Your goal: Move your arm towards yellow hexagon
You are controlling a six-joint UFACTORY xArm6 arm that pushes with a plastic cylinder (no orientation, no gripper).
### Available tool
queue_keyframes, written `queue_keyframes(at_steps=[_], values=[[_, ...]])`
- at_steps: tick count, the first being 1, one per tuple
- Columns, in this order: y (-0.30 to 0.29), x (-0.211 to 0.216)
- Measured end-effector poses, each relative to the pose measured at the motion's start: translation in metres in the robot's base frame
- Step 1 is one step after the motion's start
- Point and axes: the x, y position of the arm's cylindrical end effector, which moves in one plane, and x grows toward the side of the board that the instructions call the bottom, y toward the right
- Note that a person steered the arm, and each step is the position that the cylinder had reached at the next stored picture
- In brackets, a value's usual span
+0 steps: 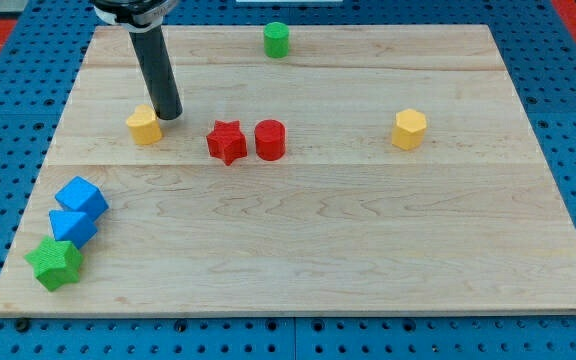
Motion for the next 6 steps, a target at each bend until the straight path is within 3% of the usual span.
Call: queue_keyframes(at_steps=[1,2,3,4,5,6], values=[[-0.057,0.030],[-0.072,0.074],[-0.068,0.074],[-0.037,0.060],[0.062,-0.006],[0.185,-0.032]])
